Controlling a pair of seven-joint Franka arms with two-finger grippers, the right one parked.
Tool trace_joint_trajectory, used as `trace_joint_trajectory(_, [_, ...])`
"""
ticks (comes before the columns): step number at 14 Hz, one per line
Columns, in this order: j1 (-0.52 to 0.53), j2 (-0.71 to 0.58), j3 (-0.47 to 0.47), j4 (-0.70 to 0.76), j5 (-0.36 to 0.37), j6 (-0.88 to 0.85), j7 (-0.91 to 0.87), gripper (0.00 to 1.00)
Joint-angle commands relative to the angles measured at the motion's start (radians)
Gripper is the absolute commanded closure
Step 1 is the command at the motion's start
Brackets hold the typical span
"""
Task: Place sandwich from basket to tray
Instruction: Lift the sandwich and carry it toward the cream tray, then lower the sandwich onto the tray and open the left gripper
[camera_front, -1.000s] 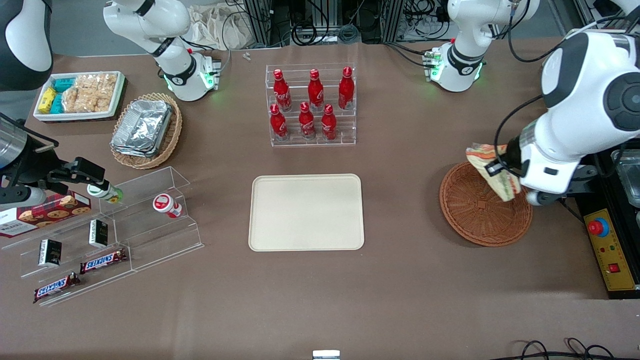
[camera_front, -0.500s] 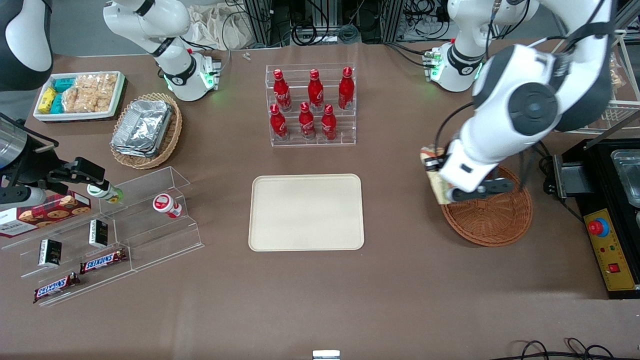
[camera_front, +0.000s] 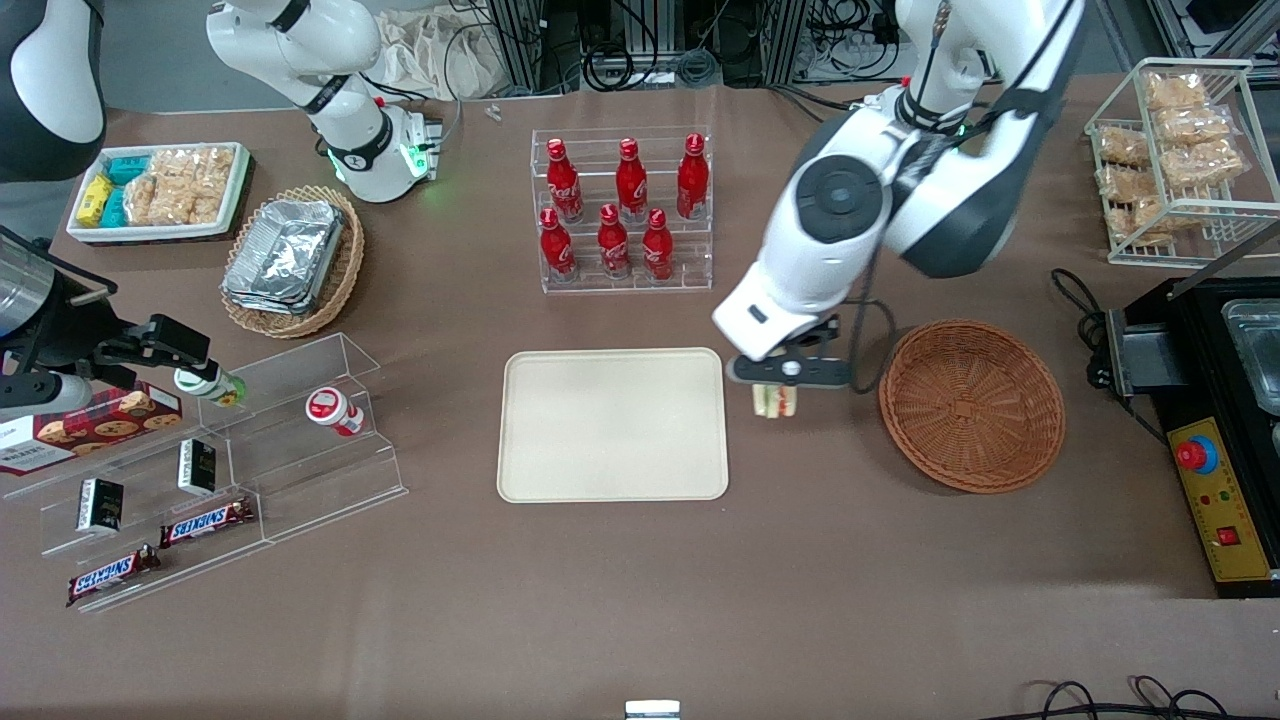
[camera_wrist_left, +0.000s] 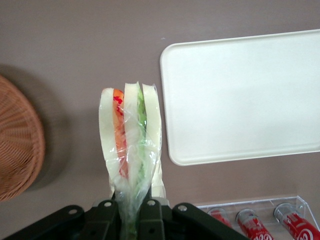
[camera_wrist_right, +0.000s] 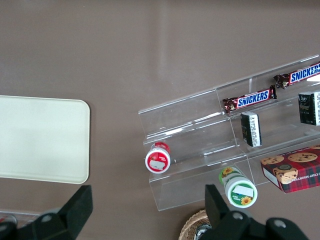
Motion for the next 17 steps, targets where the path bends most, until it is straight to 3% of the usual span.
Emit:
trace_joint_trajectory(1, [-0.037, 0.101, 0.007, 0.033, 0.022, 0.072, 0.004, 0.86])
trace_joint_trajectory(6, [-0.062, 0.253, 0.007, 0.034, 0.023, 0.221, 0.006, 0.90])
trace_joint_trajectory(12, [-0.089, 0.372, 0.013, 0.053, 0.042, 0.335, -0.037, 0.88])
trace_joint_trajectory(13, [-0.089, 0.376, 0.015, 0.053, 0.063, 0.337, -0.048, 0.75])
trace_joint_trajectory(14, [-0.089, 0.376, 0.015, 0.053, 0.075, 0.337, -0.054, 0.44])
trace_joint_trajectory(15, [-0.089, 0.372, 0.015, 0.051, 0.088, 0.337, -0.055, 0.02])
trace_joint_trajectory(17, [-0.082, 0.358, 0.015, 0.051, 0.094, 0.324, -0.074, 0.01])
